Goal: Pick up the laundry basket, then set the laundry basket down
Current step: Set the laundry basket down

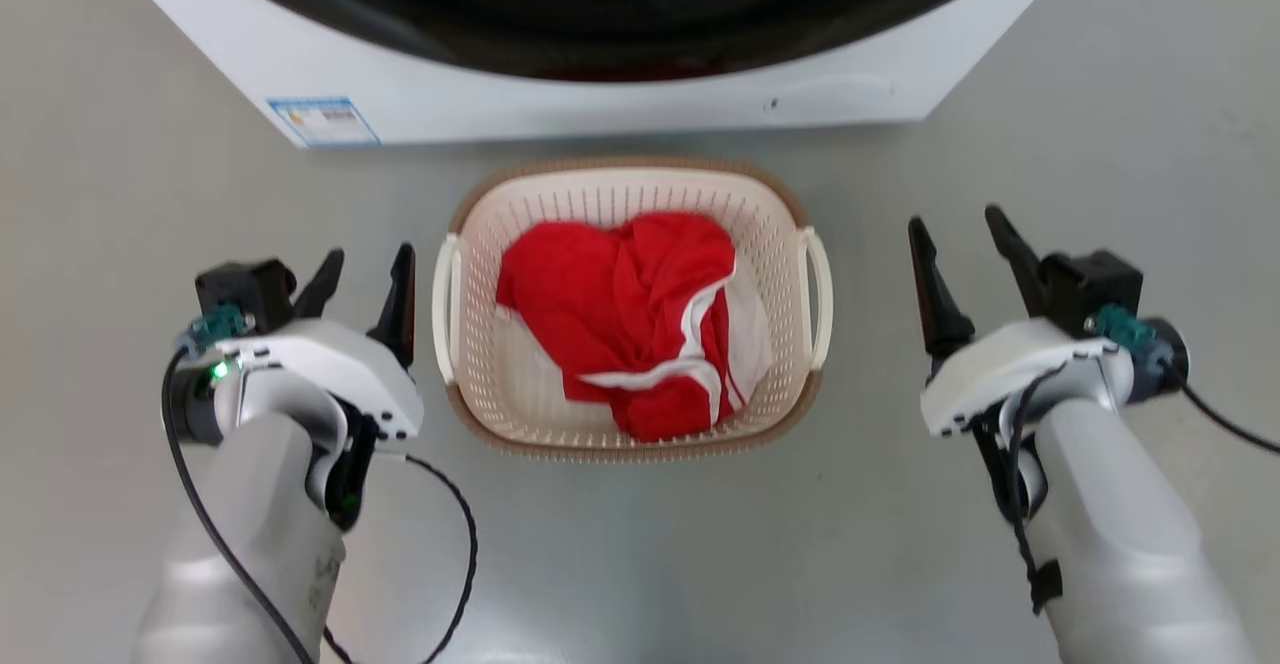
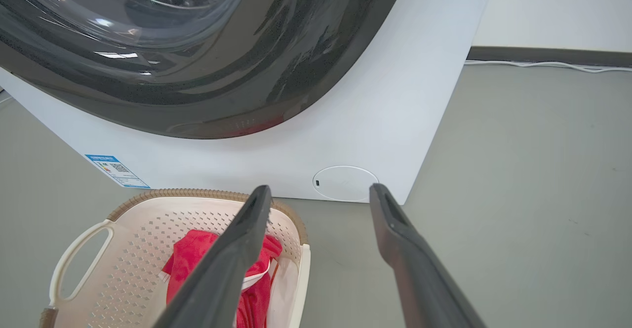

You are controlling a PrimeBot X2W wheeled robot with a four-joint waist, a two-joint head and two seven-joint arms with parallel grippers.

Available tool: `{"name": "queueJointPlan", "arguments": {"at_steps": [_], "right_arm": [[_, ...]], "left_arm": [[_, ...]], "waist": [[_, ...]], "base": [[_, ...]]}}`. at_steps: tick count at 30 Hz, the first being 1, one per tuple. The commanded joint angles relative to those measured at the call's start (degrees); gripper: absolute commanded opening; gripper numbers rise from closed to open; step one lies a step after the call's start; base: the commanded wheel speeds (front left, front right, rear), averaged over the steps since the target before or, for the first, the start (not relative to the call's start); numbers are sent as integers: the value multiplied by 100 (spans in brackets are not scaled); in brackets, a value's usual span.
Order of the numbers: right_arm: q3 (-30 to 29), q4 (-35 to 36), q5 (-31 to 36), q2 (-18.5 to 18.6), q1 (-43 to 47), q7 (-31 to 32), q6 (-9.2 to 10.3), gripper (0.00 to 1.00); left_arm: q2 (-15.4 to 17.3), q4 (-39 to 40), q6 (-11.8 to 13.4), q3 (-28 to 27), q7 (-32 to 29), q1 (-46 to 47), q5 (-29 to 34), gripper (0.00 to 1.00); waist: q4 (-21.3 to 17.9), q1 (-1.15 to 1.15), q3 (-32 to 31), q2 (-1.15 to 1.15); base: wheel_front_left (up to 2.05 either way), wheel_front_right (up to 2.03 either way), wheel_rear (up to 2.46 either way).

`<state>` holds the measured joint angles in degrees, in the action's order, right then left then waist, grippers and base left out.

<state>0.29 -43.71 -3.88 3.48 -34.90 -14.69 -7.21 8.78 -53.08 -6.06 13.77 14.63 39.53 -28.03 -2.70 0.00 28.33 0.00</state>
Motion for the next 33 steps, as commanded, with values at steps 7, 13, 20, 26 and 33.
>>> {"name": "queueJointPlan", "arguments": {"at_steps": [7,13,20,26,33], "right_arm": [[34,220,128,-60,510,-30,-28,100],[11,255,203,-60,776,-30,-28,100],[-175,147,410,-60,1031,-13,-28,100],[-144,206,481,-60,1274,154,-28,100],[-152,677,513,-60,1655,321,-28,100]], "left_arm": [[18,474,62,-508,37,-677,188,100],[-96,631,127,-697,37,-1129,328,100],[-158,828,193,-848,37,-1606,437,100],[-177,1006,299,-903,37,-1942,450,100],[-135,1377,419,-927,-3,-2330,420,100]], "waist": [[-42,0,-942,0],[-32,0,-1482,0],[5,0,-2118,0],[31,0,-2584,0],[55,0,-2902,0]], "base": [[0,0,0],[0,0,0],[0,0,0],[0,0,0],[0,0,0]]}}
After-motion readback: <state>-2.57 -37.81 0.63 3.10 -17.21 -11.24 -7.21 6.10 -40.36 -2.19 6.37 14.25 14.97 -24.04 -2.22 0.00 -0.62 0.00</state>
